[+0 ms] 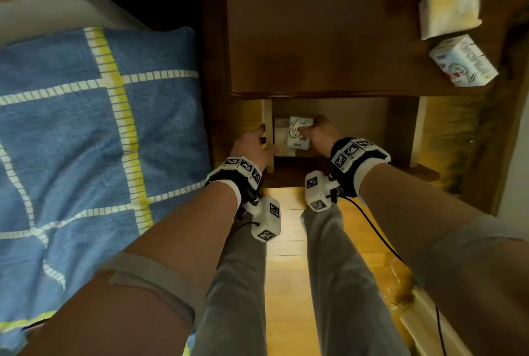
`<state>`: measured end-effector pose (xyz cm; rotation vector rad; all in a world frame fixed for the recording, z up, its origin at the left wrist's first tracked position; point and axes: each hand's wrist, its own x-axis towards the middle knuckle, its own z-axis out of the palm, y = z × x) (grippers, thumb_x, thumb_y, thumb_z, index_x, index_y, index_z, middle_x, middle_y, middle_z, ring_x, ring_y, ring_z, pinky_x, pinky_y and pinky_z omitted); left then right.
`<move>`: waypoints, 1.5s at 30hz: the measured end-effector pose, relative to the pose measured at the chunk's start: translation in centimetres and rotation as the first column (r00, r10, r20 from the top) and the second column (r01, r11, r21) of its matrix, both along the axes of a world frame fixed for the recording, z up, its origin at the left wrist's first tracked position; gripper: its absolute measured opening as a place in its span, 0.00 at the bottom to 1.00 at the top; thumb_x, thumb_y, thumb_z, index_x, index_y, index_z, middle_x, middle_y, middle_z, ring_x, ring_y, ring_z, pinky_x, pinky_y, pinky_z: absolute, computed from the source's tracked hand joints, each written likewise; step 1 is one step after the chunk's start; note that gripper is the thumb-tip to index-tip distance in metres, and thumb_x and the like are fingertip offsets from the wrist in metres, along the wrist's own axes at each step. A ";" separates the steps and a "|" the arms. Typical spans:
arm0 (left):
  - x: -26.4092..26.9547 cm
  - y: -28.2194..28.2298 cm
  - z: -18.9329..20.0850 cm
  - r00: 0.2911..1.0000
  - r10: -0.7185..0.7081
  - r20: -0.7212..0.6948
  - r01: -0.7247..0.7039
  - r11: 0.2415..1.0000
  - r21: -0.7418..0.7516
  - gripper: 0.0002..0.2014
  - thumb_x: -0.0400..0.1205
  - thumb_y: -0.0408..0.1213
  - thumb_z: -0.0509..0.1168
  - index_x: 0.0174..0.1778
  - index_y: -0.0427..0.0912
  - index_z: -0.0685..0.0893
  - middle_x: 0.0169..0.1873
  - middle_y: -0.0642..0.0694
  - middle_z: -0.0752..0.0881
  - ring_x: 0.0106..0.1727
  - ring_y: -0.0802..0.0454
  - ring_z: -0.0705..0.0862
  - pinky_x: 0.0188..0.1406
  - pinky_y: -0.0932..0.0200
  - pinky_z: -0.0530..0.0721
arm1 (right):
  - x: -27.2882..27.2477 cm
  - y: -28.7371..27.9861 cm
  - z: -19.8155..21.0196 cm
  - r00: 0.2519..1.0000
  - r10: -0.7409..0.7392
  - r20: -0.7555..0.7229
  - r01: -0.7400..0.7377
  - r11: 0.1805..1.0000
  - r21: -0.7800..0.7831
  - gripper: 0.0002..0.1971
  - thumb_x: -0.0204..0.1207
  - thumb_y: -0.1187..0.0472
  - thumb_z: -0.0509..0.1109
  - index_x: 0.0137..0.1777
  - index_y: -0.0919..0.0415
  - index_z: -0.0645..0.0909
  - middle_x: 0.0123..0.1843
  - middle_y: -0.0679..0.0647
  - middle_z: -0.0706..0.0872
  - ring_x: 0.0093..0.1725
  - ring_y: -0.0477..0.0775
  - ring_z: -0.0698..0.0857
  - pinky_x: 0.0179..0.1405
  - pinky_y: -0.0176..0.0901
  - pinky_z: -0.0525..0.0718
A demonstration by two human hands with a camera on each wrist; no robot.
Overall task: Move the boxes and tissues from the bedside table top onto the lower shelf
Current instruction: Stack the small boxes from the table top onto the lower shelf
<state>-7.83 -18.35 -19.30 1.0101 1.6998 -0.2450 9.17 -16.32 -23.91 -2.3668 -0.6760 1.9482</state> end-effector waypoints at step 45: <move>0.9 0.3 -0.2 0.999 0.035 -0.030 -0.038 0.995 -0.096 0.27 0.84 0.43 0.69 0.80 0.46 0.73 0.73 0.38 0.81 0.68 0.33 0.83 0.61 0.37 0.88 | 2.0 -0.5 -0.8 0.755 0.649 0.089 -0.649 0.760 -0.035 0.32 0.76 0.61 0.74 0.80 0.53 0.68 0.74 0.60 0.78 0.69 0.64 0.80 0.67 0.55 0.82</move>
